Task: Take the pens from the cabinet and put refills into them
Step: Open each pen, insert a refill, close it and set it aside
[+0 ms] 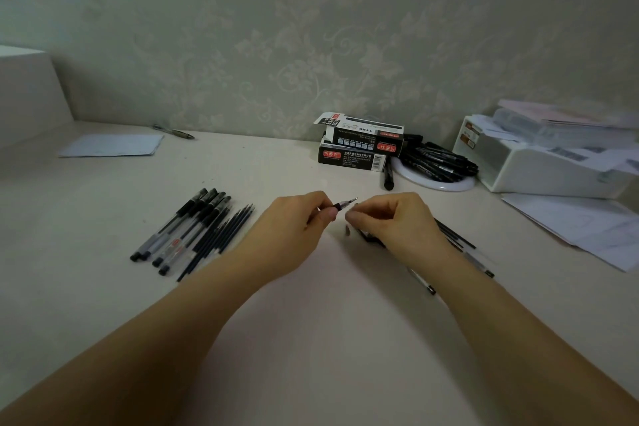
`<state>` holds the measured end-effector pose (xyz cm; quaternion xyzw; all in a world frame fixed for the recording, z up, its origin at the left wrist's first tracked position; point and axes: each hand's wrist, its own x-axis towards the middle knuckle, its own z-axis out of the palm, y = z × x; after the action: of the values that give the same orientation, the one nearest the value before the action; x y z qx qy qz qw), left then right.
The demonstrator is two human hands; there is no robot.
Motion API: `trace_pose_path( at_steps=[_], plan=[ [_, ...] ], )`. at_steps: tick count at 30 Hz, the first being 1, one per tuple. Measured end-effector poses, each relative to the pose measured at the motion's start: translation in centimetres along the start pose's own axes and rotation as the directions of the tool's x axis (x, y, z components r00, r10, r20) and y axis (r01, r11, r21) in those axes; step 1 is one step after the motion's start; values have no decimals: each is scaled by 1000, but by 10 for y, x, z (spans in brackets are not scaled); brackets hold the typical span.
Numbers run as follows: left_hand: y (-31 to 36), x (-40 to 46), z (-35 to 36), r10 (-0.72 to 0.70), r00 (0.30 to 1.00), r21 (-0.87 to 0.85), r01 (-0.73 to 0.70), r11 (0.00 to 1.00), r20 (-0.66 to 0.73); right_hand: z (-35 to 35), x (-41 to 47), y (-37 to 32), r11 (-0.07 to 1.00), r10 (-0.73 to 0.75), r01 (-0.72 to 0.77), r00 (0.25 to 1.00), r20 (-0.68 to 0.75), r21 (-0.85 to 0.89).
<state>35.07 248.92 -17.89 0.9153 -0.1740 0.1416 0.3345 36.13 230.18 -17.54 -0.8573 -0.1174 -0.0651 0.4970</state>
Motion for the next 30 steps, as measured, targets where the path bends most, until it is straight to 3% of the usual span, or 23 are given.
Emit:
trace_pose_path(
  at_steps=[4,10,16,19,21,23,25,30],
  plan=[
    [-5,-1,0,-35,999,15,34,999,29,2,0,5,973,-68,63,998,-17,-221],
    [-7,-2,3,-22,999,21,21,1000,43,2,0,1,982,-70,57,995,-68,-180],
    [-8,-1,3,-17,999,54,15,998,28,2,-1,4,899,-90,104,995,53,-425],
    [-7,-1,2,-13,1000,53,12,999,27,2,-1,5,899,-102,108,994,35,-425],
    [-6,-1,2,-2,1000,49,1,999,23,1,-1,3,938,-104,86,994,-37,-335],
    [-4,0,1,17,1000,22,-17,1000,4,-1,-1,-3,991,-34,23,996,-82,-130],
    [-1,0,1,51,998,-12,-51,999,-26,-1,-3,-11,991,77,-73,997,-29,114],
    [1,0,4,105,993,-20,-106,994,-59,4,-6,-19,796,274,-284,957,100,535]
  ],
)
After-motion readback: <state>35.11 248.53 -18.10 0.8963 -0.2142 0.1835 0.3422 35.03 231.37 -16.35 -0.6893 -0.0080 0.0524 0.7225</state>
